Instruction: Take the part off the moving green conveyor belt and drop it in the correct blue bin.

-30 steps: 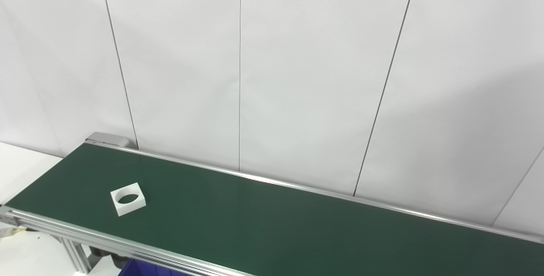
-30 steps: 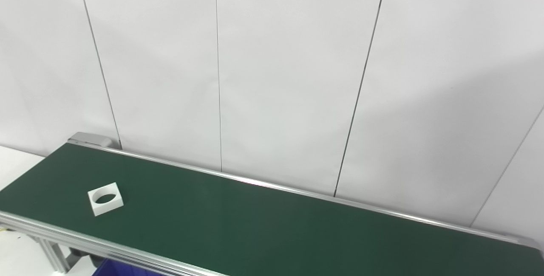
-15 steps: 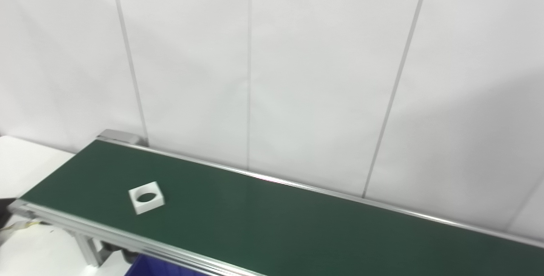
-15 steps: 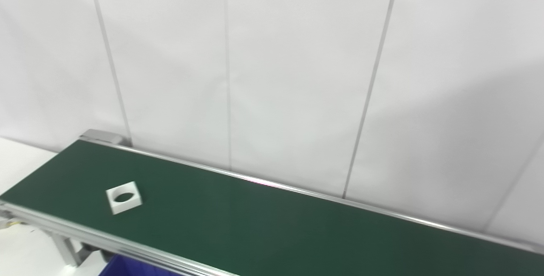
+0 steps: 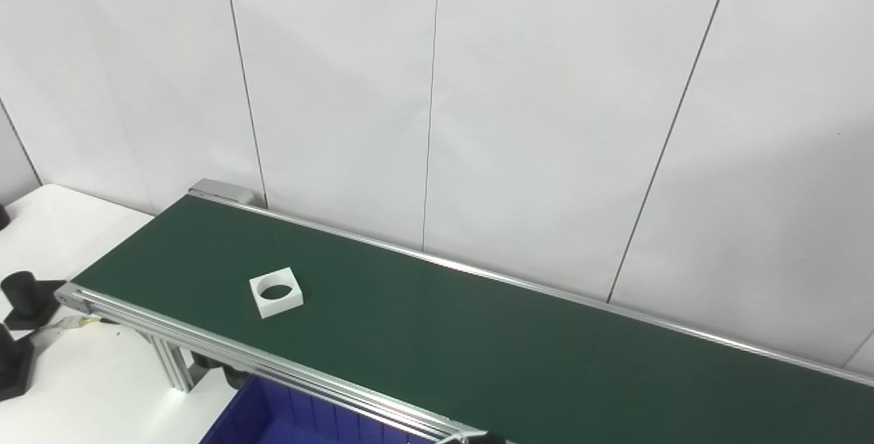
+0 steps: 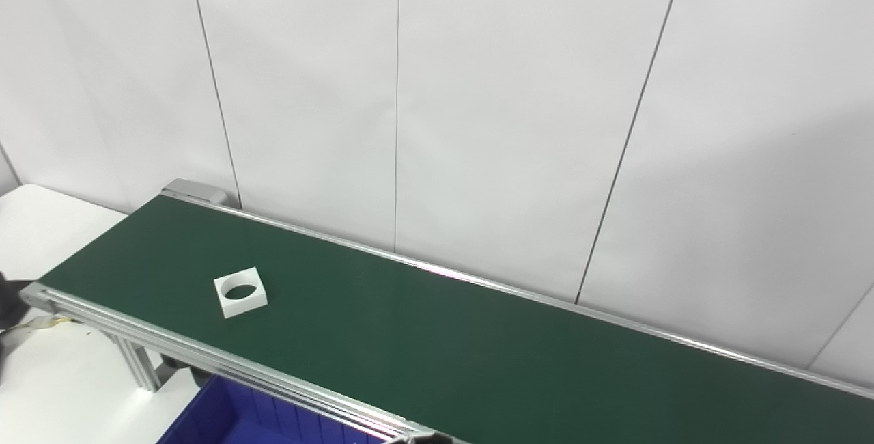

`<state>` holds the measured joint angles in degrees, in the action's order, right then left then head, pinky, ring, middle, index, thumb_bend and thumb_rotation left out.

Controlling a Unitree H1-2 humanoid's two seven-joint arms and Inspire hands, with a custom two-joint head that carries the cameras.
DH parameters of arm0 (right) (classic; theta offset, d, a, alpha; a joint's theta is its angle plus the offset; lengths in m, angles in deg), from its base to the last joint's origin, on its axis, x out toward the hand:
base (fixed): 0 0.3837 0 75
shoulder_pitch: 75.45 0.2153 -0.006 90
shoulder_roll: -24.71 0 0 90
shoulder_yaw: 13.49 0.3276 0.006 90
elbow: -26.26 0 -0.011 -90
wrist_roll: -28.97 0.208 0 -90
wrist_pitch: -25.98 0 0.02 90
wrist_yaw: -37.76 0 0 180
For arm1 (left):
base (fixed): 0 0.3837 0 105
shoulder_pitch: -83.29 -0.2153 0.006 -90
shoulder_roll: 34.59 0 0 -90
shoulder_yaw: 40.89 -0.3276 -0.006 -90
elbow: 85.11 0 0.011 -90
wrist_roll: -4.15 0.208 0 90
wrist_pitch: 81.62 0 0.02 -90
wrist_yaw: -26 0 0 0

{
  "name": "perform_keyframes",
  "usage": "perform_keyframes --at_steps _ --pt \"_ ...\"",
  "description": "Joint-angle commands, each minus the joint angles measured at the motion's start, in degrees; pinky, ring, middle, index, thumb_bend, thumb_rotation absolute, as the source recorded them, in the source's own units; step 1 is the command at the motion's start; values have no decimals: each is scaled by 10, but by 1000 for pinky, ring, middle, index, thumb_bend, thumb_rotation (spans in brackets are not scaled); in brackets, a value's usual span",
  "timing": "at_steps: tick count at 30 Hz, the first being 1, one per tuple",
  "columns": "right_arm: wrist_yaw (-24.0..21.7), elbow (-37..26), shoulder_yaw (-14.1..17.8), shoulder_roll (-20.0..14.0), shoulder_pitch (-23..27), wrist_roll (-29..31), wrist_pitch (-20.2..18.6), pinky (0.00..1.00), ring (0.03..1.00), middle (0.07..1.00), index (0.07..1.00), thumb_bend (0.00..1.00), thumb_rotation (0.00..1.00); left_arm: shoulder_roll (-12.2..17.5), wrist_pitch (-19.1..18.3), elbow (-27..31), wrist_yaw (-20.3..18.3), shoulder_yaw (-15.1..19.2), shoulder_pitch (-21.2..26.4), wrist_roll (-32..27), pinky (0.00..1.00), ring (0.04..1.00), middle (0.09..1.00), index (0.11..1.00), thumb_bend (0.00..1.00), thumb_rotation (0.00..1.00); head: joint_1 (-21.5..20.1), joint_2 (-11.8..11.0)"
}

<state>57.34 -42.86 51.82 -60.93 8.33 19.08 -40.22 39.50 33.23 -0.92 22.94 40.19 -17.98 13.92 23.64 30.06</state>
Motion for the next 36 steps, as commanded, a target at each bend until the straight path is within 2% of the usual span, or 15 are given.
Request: perform_keyframes --at_steps 1,3,7,9,13,15,18,23,28,36 --pt "4 -21 4 -3 9 2 31 738 801 839 926 508 871 1 17 41 11 -1 11 13 685 744 778 787 825 226 2 1" --pt "2 -21 5 -4 9 4 31 739 802 839 925 499 868 3 10 67 11 2 12 19 688 750 781 791 826 259 4 2" --pt "3 -22 3 -8 11 7 31 734 798 840 927 481 850 12 -24 130 -1 6 21 21 695 748 783 792 804 206 7 4" --pt "2 -22 4 -8 11 7 31 738 800 841 927 489 854 24 -58 172 -13 6 30 31 695 752 786 793 801 212 8 5" --pt "4 -22 3 -9 12 5 31 726 791 836 924 478 839 57 -147 261 -47 6 52 90 696 771 815 807 777 225 10 7" --pt "4 -22 2 -11 12 7 31 725 791 836 922 471 825 77 -195 301 -69 8 73 138 696 778 821 807 782 248 10 7" --pt "7 -20 0 -11 14 7 31 720 787 833 918 469 813 111 -258 335 -106 19 116 156 708 784 815 800 799 214 11 6" --pt "3 -21 1 -12 15 12 31 710 782 831 915 489 801 148 -305 338 -127 33 165 176 686 786 815 801 803 195 10 5" --pt "3 -21 3 -11 15 10 31 705 776 822 905 512 795 186 -334 304 -140 41 219 206 627 737 791 800 805 163 12 7" --pt "-1 -20 5 -12 16 17 31 688 765 814 893 530 746 226 -351 241 -144 44 264 232 687 809 818 809 826 115 13 6"
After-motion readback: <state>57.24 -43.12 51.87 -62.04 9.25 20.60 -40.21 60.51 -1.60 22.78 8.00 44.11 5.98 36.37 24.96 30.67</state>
